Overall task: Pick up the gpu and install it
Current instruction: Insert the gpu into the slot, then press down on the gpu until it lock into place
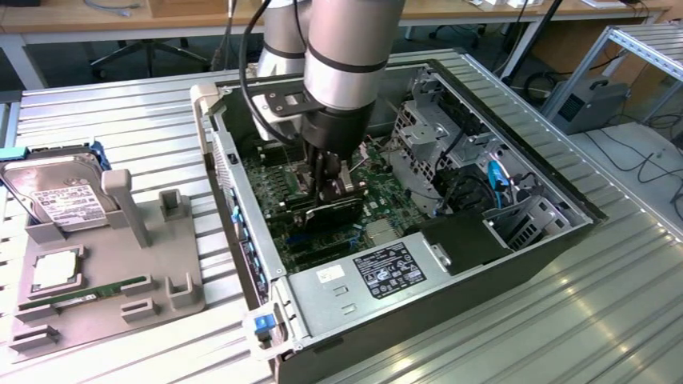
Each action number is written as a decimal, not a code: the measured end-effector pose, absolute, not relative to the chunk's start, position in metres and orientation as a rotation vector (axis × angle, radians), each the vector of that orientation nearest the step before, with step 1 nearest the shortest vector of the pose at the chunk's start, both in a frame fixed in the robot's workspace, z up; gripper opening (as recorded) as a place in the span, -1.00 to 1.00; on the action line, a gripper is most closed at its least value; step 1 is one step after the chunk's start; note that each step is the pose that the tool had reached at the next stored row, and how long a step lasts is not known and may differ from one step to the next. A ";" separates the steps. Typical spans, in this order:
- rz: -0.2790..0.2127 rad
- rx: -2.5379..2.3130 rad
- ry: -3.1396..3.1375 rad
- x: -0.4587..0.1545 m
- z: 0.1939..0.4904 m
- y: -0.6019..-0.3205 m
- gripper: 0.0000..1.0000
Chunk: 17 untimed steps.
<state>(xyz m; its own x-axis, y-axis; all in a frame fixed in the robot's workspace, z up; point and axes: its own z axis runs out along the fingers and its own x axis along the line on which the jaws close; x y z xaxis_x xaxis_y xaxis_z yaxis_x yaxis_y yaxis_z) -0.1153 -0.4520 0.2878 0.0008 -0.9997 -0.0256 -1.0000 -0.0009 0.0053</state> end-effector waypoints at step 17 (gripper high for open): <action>0.085 -2.235 2.234 -0.080 0.288 -0.452 -0.79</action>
